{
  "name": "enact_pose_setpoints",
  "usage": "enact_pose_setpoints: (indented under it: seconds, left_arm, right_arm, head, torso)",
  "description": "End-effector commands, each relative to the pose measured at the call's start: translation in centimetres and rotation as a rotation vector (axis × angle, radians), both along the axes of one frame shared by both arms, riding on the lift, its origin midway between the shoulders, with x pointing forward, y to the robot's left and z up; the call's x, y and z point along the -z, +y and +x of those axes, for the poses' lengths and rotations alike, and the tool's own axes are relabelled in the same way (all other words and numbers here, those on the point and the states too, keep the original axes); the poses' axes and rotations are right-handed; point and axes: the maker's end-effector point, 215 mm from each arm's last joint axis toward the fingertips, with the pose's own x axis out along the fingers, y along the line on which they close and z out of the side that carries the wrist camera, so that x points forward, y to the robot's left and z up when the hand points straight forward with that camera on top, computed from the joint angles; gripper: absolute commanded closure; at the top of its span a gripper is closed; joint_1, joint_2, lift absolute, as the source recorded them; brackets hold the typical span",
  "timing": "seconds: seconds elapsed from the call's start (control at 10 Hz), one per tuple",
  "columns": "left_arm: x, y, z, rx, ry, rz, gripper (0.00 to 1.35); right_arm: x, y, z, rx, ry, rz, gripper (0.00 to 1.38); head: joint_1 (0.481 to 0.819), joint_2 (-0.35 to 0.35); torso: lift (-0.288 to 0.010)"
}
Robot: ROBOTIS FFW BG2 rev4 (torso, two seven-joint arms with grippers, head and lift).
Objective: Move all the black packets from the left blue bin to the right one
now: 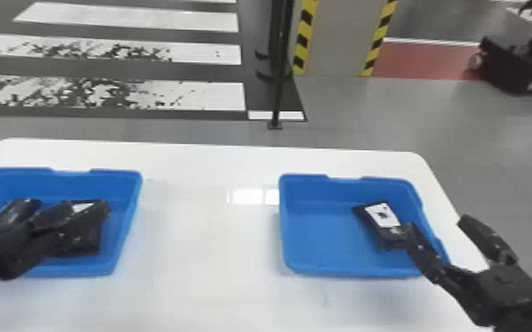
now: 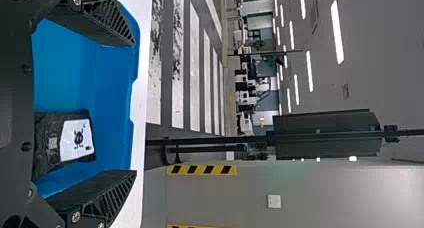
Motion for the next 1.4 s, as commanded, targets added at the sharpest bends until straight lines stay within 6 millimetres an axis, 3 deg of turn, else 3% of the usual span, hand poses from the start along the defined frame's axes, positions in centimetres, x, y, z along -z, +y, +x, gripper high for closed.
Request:
enact_pose_setpoints:
  seconds: [0.0, 0.3, 0.5, 0.7, 0.8, 1.0, 1.1, 1.3]
  left_arm:
    - [1.9, 2.7, 0.0, -0.055, 0.089, 0.072, 0.18]
    - [2.9, 10.4, 0.2, -0.222, 0.193, 0.216, 0.18]
    - [4.2, 12.9, 0.3, -0.269, 0.269, 0.237, 0.18]
    - [5.9, 11.8, 1.2, -0.237, 0.328, 0.227, 0.18]
    - [6.6, 11.8, 1.5, -0.240, 0.356, 0.236, 0.18]
    - [8.4, 10.0, 2.5, -0.194, 0.402, 0.226, 0.21]
    - [9.4, 9.8, 2.5, -0.189, 0.437, 0.226, 0.37]
    - [10.3, 9.8, 2.7, -0.177, 0.462, 0.257, 0.95]
  right_arm:
    - [0.6, 2.2, -1.7, -0.033, 0.026, 0.038, 0.13]
    - [3.1, 4.1, -3.4, -0.063, 0.105, 0.095, 0.13]
    - [3.5, 4.3, -3.6, -0.068, 0.120, 0.107, 0.14]
    - [3.6, 4.3, -3.6, -0.068, 0.123, 0.113, 0.14]
    - [3.9, 4.3, -3.5, -0.070, 0.129, 0.119, 0.15]
    - [4.1, 4.5, -3.4, -0.077, 0.131, 0.130, 0.15]
    - [4.4, 4.5, -3.4, -0.077, 0.138, 0.142, 0.15]
    - [4.8, 4.6, -3.5, -0.077, 0.147, 0.149, 0.16]
  head:
    - [0.695, -0.060]
    - [0.695, 0.085]
    - [0.695, 0.153]
    - [0.695, 0.186]
    - [0.695, 0.180]
    - [0.695, 0.172]
    - [0.695, 0.160]
    - [0.695, 0.146]
  torso:
    - [-0.150]
    - [-0.150]
    - [-0.150]
    - [-0.150]
    - [-0.150]
    - [-0.150]
    - [-0.150]
    - [-0.150]
